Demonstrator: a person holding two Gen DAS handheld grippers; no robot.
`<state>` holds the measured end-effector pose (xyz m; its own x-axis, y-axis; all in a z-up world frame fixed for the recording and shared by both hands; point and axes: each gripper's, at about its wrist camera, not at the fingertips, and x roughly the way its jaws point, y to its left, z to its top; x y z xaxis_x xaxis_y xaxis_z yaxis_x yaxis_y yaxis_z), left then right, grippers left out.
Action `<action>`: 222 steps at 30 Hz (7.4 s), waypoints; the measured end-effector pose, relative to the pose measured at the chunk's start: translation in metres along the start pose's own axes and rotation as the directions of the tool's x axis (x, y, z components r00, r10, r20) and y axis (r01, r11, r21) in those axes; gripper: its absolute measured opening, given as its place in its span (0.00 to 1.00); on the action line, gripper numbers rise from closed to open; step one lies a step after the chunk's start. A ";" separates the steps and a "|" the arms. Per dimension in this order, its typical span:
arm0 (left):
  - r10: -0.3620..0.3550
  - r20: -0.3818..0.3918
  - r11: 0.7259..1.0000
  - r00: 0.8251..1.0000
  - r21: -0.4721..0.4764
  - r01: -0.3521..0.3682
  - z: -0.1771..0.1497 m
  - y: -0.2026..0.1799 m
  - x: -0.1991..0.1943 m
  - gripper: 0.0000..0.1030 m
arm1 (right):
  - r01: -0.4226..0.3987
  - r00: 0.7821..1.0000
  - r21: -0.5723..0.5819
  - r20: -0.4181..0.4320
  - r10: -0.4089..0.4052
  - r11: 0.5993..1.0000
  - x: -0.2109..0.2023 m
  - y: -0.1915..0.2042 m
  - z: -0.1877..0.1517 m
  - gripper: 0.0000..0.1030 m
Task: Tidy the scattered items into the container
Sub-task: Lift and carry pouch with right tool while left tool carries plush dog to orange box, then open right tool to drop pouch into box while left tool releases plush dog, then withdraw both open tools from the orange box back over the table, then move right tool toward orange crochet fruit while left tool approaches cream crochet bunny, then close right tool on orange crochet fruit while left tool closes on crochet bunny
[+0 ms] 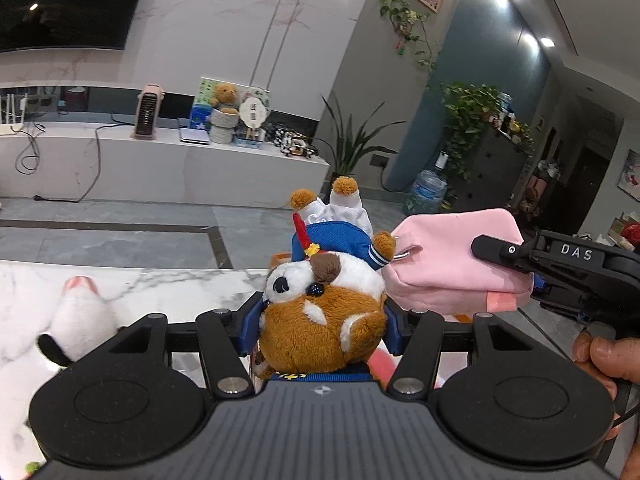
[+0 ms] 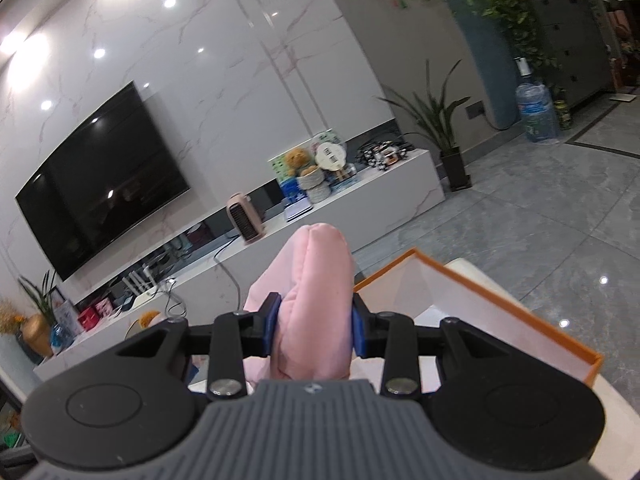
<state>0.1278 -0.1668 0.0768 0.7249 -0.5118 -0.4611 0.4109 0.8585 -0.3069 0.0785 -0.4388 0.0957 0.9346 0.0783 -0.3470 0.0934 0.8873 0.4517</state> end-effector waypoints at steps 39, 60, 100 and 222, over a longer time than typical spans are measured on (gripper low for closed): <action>-0.137 -0.096 0.991 0.986 -0.019 0.136 0.002 -0.036 0.140 0.65 | 0.273 0.961 0.102 -0.073 -0.267 0.957 0.081 -0.068 0.001 0.37; -0.104 -0.137 0.994 0.985 -0.039 0.100 -0.005 -0.035 0.142 0.72 | 0.277 0.958 0.122 -0.116 -0.264 0.953 0.093 -0.072 0.000 0.48; 0.113 -0.045 0.994 0.993 0.018 -0.112 0.036 0.052 -0.004 0.74 | 0.034 0.993 0.087 -0.112 -0.024 0.996 0.084 0.032 -0.011 0.49; 0.571 -0.211 0.819 0.793 0.085 -0.568 -0.093 0.293 -0.101 0.80 | -0.527 0.724 -0.499 -0.688 0.055 0.688 0.095 0.243 -0.293 0.63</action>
<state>0.1233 0.1335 -0.0438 0.6932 0.0777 -0.7165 -0.0278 0.9963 0.0812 0.0892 -0.0828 -0.0683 0.4455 0.4180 -0.7917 -0.5994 0.7961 0.0830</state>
